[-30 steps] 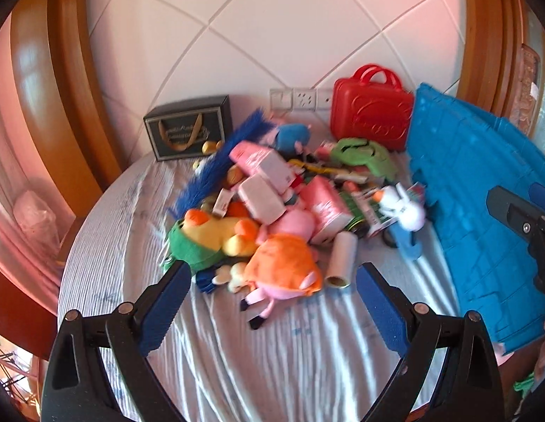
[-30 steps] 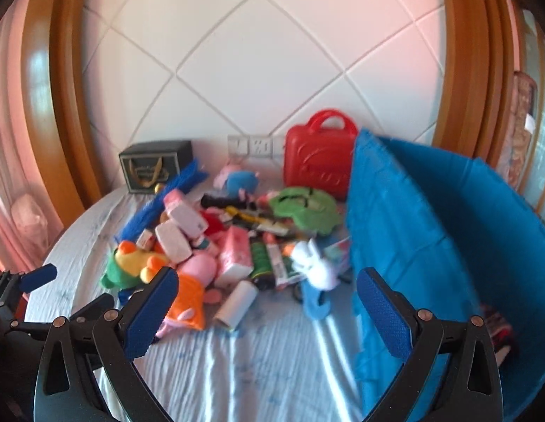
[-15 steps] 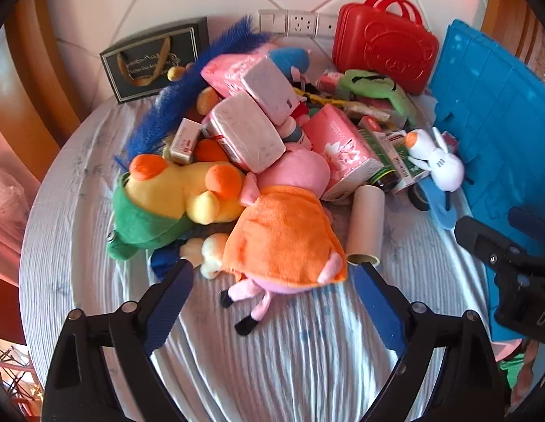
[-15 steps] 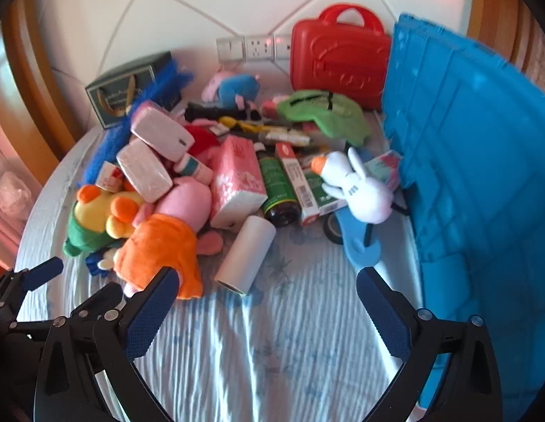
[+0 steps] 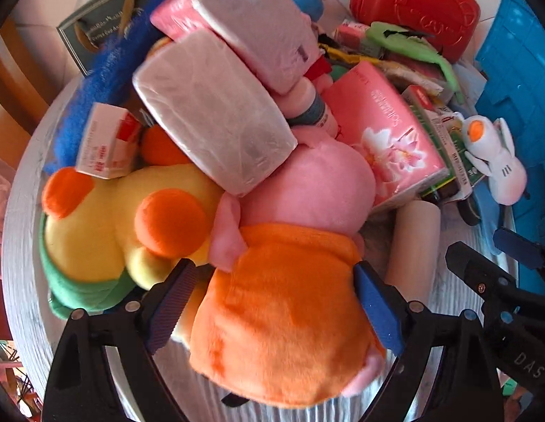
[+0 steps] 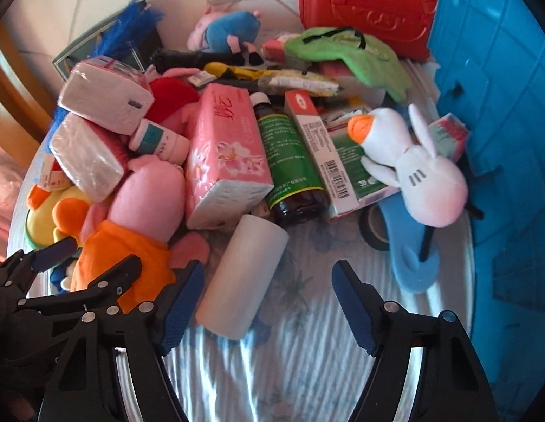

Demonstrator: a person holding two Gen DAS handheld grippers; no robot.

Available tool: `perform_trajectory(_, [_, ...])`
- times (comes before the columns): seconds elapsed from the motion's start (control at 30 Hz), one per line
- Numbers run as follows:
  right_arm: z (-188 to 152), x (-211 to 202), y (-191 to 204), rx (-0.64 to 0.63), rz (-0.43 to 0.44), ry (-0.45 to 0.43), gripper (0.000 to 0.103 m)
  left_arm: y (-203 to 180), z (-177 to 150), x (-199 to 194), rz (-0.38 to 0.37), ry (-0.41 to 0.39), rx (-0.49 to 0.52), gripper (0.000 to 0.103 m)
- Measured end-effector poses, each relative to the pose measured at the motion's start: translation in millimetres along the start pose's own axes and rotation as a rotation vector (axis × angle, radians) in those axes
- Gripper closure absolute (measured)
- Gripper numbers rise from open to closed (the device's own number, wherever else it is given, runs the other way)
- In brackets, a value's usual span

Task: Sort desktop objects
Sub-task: 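Grasp the pink pig plush with the left tool while the right tool grasps the white paper roll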

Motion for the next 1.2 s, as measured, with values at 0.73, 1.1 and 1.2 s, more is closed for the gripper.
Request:
perform_trajectory(0.73, [15, 59, -5, 0.09, 0.112, 0.173, 0.054, 3, -1, 31, -0.006, 0.074, -0.028, 0.032])
perform_trajectory(1.1, [-4, 45, 5, 0.046, 0.088, 0.121, 0.055, 3, -45, -14, -0.039, -0.006, -0.019, 0.038])
perform_trajectory(1.2, [-10, 28, 10, 0.018, 0.083, 0.071, 0.056, 4, -57, -37, -0.039, -0.059, -0.015, 0.038])
Point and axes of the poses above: each gripper's, at about its wrist camera, not at the fingertips, and x roughly the way its jaws point, y to its left, z to its top, the point moved 3 cm from there along x, roughly the way its jaws point, and after that the axes turned 14 degrees about x, right-handed, at the moved point
